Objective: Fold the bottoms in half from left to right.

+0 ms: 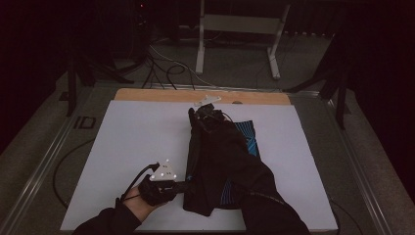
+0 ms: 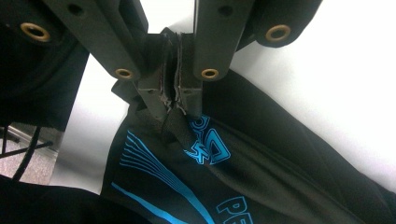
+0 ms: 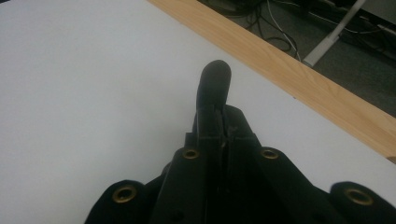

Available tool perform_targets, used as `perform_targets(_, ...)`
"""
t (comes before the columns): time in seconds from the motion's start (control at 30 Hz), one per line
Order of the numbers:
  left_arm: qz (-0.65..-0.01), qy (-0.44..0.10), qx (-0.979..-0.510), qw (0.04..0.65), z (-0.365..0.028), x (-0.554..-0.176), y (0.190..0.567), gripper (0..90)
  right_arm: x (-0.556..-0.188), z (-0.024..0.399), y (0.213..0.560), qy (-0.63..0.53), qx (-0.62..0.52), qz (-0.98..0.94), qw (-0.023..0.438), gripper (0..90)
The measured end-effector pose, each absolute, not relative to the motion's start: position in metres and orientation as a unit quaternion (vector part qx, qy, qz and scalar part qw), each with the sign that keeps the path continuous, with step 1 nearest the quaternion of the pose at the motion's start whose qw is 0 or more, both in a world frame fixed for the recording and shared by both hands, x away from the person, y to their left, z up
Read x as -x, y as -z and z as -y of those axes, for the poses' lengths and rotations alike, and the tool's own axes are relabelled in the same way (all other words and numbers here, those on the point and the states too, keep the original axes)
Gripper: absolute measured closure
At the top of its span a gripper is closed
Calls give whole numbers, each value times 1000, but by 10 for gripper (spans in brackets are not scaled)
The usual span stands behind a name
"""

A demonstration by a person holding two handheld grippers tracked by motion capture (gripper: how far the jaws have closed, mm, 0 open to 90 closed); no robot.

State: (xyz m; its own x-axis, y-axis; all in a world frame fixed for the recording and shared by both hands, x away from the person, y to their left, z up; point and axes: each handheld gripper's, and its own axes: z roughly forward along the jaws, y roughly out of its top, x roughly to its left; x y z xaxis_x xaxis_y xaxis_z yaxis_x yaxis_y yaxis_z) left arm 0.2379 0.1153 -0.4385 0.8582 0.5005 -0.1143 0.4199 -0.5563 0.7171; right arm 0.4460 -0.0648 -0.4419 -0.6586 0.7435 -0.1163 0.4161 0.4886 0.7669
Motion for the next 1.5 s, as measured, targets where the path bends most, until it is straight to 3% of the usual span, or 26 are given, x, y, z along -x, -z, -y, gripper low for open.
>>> perform_targets(1.5, -196, -41, -896, 397, -54, -254, 429, 854, -443, 144, 432, -365, -382, -812, 249, 875)
